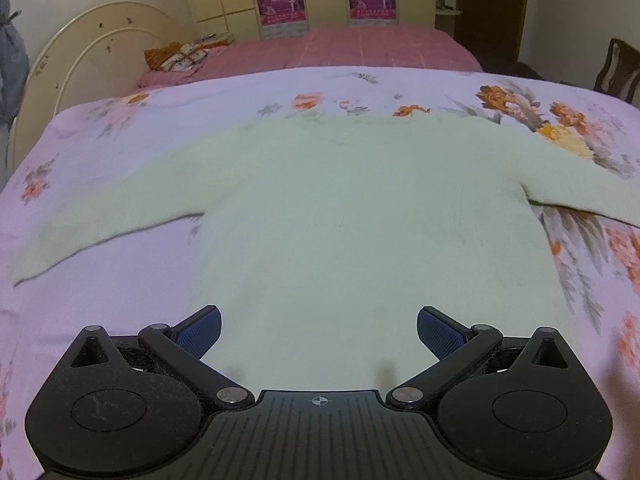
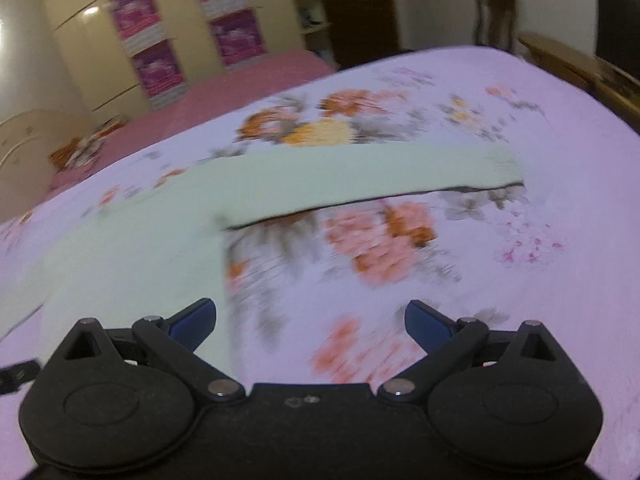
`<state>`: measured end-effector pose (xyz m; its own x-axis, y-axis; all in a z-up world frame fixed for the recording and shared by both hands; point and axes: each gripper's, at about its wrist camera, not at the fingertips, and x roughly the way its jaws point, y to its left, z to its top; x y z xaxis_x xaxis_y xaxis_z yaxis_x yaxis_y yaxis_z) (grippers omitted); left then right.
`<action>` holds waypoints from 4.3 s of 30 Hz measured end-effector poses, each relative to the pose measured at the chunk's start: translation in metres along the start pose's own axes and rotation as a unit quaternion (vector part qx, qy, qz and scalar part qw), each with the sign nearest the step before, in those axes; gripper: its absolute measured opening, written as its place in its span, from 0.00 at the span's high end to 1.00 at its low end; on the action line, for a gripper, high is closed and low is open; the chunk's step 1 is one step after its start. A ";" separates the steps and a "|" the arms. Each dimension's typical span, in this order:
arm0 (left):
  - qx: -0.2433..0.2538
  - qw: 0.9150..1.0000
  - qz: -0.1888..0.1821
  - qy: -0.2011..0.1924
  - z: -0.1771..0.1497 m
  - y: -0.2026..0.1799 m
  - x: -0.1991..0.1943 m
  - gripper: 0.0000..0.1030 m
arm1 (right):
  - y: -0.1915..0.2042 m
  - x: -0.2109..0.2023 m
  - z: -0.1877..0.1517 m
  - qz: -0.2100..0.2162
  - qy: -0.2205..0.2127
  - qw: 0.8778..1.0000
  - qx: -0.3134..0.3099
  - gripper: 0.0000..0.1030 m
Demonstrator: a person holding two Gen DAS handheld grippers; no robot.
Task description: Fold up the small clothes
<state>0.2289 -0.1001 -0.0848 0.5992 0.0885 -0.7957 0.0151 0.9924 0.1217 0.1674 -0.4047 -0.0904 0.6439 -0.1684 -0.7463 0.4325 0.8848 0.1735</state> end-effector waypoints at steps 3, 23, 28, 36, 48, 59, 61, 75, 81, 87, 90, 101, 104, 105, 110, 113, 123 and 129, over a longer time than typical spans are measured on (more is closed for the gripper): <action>-0.003 1.000 0.007 0.002 0.013 -0.011 0.022 0.00 | -0.025 0.026 0.021 -0.015 -0.004 1.000 0.023 0.04; -0.030 0.999 0.032 0.012 0.054 -0.014 0.096 0.00 | -0.121 0.130 0.094 -0.060 -0.030 0.984 0.168 0.67; -0.037 0.999 0.019 0.008 0.059 -0.006 0.103 0.00 | -0.128 0.136 0.101 -0.054 -0.051 0.983 0.167 0.93; -0.034 0.999 0.000 -0.009 0.067 0.022 0.105 0.00 | -0.066 0.112 0.115 0.004 -0.103 0.991 0.087 0.96; -0.080 0.996 -0.030 -0.025 0.087 0.125 0.126 0.00 | 0.206 0.140 0.086 0.196 -0.055 0.977 -0.069 0.96; -0.083 0.987 -0.137 -0.006 0.095 0.126 0.158 0.00 | 0.285 0.153 0.024 0.242 0.035 0.953 -0.177 0.41; -0.047 0.988 -0.145 -0.016 0.095 0.106 0.157 0.00 | 0.266 0.136 0.026 0.232 0.013 0.958 -0.168 0.41; 0.082 0.987 -0.119 -0.075 0.095 -0.009 0.177 0.46 | 0.124 0.105 0.026 0.093 -0.026 0.992 -0.081 0.36; 0.011 0.985 -0.138 -0.103 0.097 0.009 0.182 0.97 | 0.111 0.118 0.031 0.073 -0.024 0.995 -0.056 0.36; 0.021 0.980 -0.178 -0.092 0.094 0.017 0.177 0.93 | 0.105 0.128 0.038 0.072 -0.021 0.997 -0.036 0.36; 0.033 0.980 -0.172 -0.098 0.092 0.014 0.179 0.40 | 0.109 0.130 0.037 0.073 -0.018 0.996 -0.044 0.36; 0.057 0.978 -0.154 -0.129 0.096 0.006 0.182 0.19 | 0.107 0.131 0.036 0.068 -0.016 0.997 -0.041 0.36; 0.110 0.971 -0.161 -0.139 0.081 0.005 0.171 0.18 | 0.104 0.127 0.036 0.068 -0.019 0.997 -0.039 0.36; 0.129 0.970 -0.150 -0.142 0.079 0.002 0.172 0.18 | 0.103 0.126 0.036 0.068 -0.020 0.997 -0.040 0.35; 0.090 0.973 -0.146 -0.153 0.093 0.009 0.179 0.35 | 0.100 0.128 0.034 0.064 -0.019 0.997 -0.032 0.35; 0.085 0.973 -0.136 -0.166 0.096 0.007 0.182 0.35 | 0.101 0.129 0.033 0.064 -0.018 0.997 -0.032 0.35; -0.160 0.963 -0.168 -0.136 0.105 0.067 0.200 0.97 | 0.103 0.133 0.037 0.055 -0.023 0.998 -0.036 0.35; -0.224 0.953 -0.152 -0.133 0.080 0.118 0.183 0.97 | 0.109 0.140 0.043 0.081 -0.016 0.996 -0.023 0.35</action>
<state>0.4043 0.0265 -0.1690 0.8046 -0.1739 -0.5678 -0.0879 0.9107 -0.4035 0.3318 -0.3500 -0.1481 0.7230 -0.0351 -0.6900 0.2924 0.9204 0.2595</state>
